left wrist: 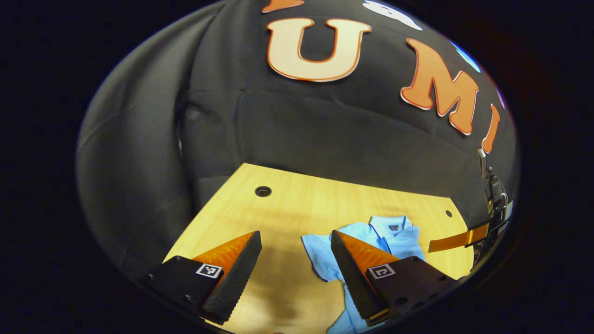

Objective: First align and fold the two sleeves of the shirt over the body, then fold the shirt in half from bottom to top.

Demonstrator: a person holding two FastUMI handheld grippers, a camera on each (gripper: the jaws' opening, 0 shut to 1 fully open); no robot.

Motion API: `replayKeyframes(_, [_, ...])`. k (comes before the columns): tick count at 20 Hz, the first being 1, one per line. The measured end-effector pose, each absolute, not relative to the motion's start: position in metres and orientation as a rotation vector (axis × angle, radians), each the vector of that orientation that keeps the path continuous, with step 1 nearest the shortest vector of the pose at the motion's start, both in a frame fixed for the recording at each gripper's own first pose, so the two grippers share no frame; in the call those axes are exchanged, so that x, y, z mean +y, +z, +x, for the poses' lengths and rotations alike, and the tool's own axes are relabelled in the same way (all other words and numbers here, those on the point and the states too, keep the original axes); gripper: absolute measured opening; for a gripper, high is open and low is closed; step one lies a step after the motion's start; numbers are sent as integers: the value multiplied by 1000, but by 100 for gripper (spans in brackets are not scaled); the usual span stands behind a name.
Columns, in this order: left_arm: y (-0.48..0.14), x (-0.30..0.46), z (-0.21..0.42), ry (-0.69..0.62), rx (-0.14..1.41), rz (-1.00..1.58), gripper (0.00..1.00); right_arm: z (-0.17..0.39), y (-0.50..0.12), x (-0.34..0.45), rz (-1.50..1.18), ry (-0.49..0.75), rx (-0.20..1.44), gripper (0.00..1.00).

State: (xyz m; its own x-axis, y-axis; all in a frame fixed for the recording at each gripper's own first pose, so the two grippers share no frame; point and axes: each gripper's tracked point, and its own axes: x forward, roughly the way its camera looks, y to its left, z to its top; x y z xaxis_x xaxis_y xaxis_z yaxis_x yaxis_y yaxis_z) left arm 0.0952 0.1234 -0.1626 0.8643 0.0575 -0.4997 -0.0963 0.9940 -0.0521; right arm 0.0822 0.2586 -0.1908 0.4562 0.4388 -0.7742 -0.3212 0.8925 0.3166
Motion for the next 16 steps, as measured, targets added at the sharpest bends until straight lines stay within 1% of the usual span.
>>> replayKeyframes(1, [-172, 118, 100, 74, 565, -79, 100, 79, -187, 252, 147, 468, 990, 98])
replayKeyframes(3, [-193, 111, 107, 62, 637, -59, 98, 75, -187, 237, 161, 457, 991, 98])
replayKeyframes(5, [-209, 103, 116, 46, 692, -57, 100, 75, -191, 220, 169, 437, 996, 99])
replayKeyframes(6, [-218, 99, 119, 38, 721, -61, 99, 75, -192, 211, 178, 427, 1000, 98])
replayKeyframes(9, [-247, 93, 130, 34, 801, -54, 100, 71, -199, 190, 212, 400, 1015, 99])
replayKeyframes(10, [-258, 91, 134, 34, 823, -48, 96, 69, -201, 184, 222, 394, 1022, 98])
replayKeyframes(12, [-276, 91, 141, 44, 863, -53, 100, 67, -207, 170, 236, 376, 1032, 98])
replayKeyframes(14, [-293, 92, 143, 57, 910, -75, 99, 65, -211, 158, 250, 358, 1037, 98])
replayKeyframes(16, [-310, 86, 143, 70, 947, -93, 100, 64, -212, 146, 268, 342, 1040, 98])
